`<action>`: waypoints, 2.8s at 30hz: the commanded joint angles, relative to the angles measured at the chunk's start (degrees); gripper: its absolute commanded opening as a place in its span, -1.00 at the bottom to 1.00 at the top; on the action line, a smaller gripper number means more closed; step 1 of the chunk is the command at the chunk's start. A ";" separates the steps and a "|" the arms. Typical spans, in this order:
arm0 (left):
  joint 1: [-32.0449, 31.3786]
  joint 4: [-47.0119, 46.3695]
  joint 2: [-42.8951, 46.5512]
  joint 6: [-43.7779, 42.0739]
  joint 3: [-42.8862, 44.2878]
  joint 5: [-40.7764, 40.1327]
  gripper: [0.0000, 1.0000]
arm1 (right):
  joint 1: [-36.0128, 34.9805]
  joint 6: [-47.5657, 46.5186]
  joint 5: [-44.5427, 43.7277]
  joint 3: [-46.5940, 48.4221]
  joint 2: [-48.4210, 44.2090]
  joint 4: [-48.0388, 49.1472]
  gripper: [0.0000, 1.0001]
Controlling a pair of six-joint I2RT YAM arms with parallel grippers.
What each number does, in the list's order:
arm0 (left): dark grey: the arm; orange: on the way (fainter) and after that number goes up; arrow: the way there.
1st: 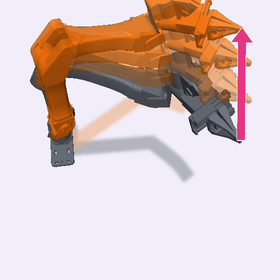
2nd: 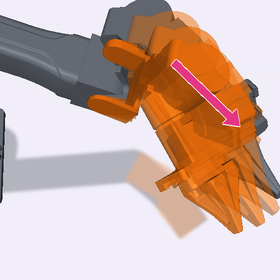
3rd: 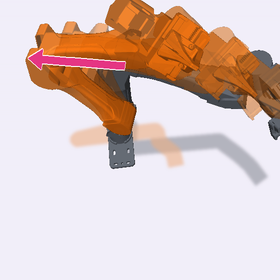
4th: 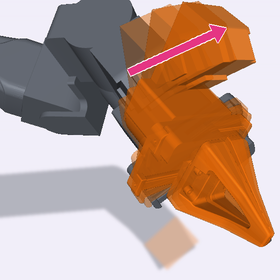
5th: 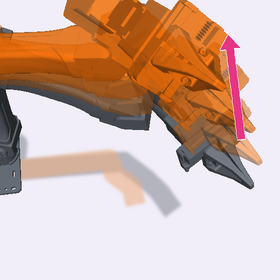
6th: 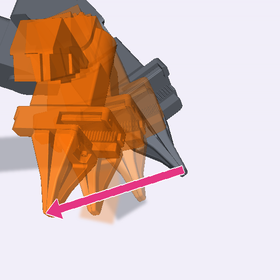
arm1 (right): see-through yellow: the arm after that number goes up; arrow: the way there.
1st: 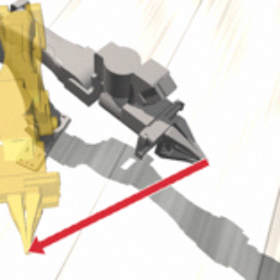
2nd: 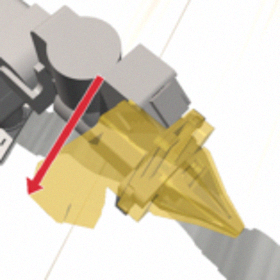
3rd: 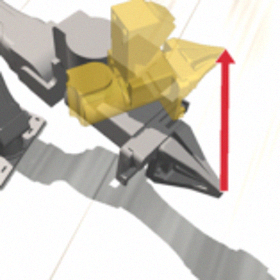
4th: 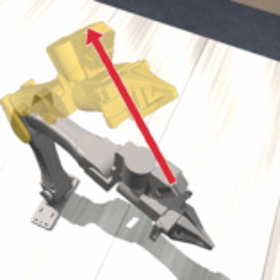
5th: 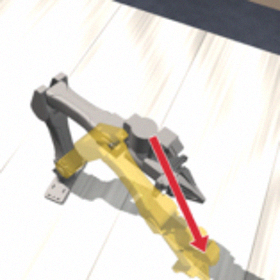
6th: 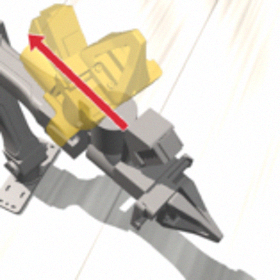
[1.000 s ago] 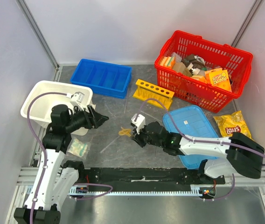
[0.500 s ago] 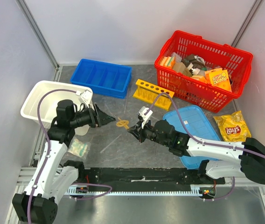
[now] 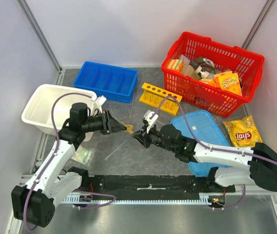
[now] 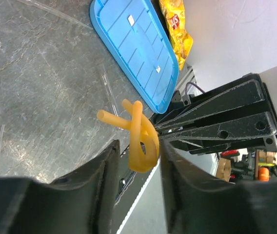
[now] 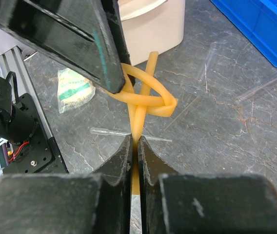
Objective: Organize the chemistry lab equipment
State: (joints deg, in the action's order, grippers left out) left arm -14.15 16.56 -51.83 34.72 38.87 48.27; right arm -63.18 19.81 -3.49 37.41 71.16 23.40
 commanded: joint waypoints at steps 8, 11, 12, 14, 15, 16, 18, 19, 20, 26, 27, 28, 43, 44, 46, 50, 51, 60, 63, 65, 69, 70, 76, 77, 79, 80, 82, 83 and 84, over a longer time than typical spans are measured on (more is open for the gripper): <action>-0.96 -6.80 -0.55 7.12 -1.34 2.27 -0.96 | -0.28 1.19 -1.35 2.32 0.04 2.36 -0.45; -0.96 -4.26 -0.02 5.80 0.41 -1.15 -0.96 | -0.28 1.63 -2.75 2.23 -1.28 0.69 -0.01; -0.96 -3.21 -0.02 5.28 1.28 -2.38 -0.96 | -0.28 1.63 -3.28 2.14 -1.98 0.08 0.13; -0.96 -0.92 0.07 3.61 3.04 -5.10 -0.96 | -0.28 1.72 -4.42 1.71 -3.56 -1.33 0.40; -0.96 0.74 -0.02 2.56 4.36 -6.94 -0.96 | -0.28 1.81 -4.95 1.36 -4.44 -2.12 0.50; -0.96 2.50 -0.02 1.33 5.67 -9.49 -0.96 | -0.28 1.81 -5.73 1.00 -5.23 -2.82 0.61; -0.96 7.06 -0.02 -1.05 9.01 -15.80 -0.96 | -0.28 1.98 -6.44 0.12 -7.07 -3.88 0.93; -0.96 9.17 -0.02 -2.01 11.03 -19.15 -0.96 | -0.28 1.98 -6.88 -0.31 -7.78 -4.23 0.96; -1.05 11.54 0.15 -2.89 13.14 -23.53 -0.96 | -0.28 2.07 -7.23 -1.01 -8.74 -4.50 0.96; -0.88 18.77 1.91 -8.87 22.29 -51.64 -0.97 | -0.28 1.81 -8.99 -4.27 -12.96 -5.99 0.96; -0.88 18.95 2.00 -10.01 22.65 -58.40 -0.96 | -0.28 1.72 -9.26 -4.45 -13.41 -6.17 0.96; -0.88 19.39 1.83 -10.81 22.91 -65.51 -0.96 | -0.28 1.63 -9.43 -4.62 -13.76 -6.52 0.96; 7.03 17.19 -11.08 -8.89 17.47 -97.49 -0.97 | -0.28 0.75 -11.89 -5.50 -17.02 -11.09 0.96; 7.38 17.54 -11.62 -8.18 17.47 -97.40 -0.96 | -0.28 0.93 -12.07 -5.42 -16.84 -11.35 0.96; 7.82 17.63 -11.89 -7.48 17.20 -96.96 -0.82 | -0.28 2.15 -12.07 -4.80 -16.05 -11.97 0.96; 8.09 17.46 -10.92 -7.65 17.29 -95.03 -0.34 | -0.28 5.14 -11.11 -3.13 -14.03 -13.20 0.96; 8.09 17.46 -10.66 -7.82 17.46 -94.51 -0.20 | -0.28 5.67 -10.84 -2.78 -13.24 -13.29 0.96; 8.09 23.42 -6.18 -7.39 23.78 -83.62 0.42 | -0.28 14.01 -5.75 1.87 -1.74 -8.21 0.91; 8.09 25.98 -3.98 -6.60 26.25 -77.04 0.45 | -0.28 16.57 -3.29 3.46 3.36 -4.16 0.82; 8.09 25.98 -1.62 -7.38 26.87 -71.50 0.44 | -0.37 17.80 -1.71 4.95 7.40 -1.70 0.75; 8.00 24.32 2.60 -10.10 27.48 -60.69 0.45 | -0.45 19.91 1.19 9.34 14.61 2.77 0.54; 8.09 24.23 3.40 -10.46 27.83 -59.10 0.45 | -0.54 20.44 1.98 10.13 16.54 4.62 0.50; 8.09 24.93 8.06 -11.25 29.07 -51.18 0.47 | -1.95 21.49 6.47 18.12 29.46 11.14 0.40; 8.00 25.01 8.59 -11.60 29.15 -50.74 0.48 | -2.12 21.76 7.00 19.53 31.65 11.67 0.38; 8.09 25.54 9.29 -12.48 29.42 -48.98 0.48 | -2.74 22.37 7.79 21.91 35.26 12.72 0.34; 8.00 25.89 9.47 -12.66 29.51 -48.80 0.48 | -3.09 22.72 8.14 22.88 36.93 13.68 0.32; 8.09 26.42 10.08 -12.92 29.33 -48.62 0.48 | -3.53 23.34 8.76 24.37 39.75 15.00 0.29; 8.09 26.51 10.43 -12.84 28.98 -48.54 0.48 | -3.71 23.34 9.02 25.16 41.15 15.45 0.27; 8.00 26.51 10.79 -12.75 28.54 -48.53 0.48 | -3.79 23.25 9.72 26.04 42.39 15.71 0.26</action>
State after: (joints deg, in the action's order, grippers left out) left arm -6.20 42.02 -41.95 24.47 66.39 -3.33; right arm -66.11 41.78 3.44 59.18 109.54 33.47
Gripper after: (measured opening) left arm 0.736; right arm 0.642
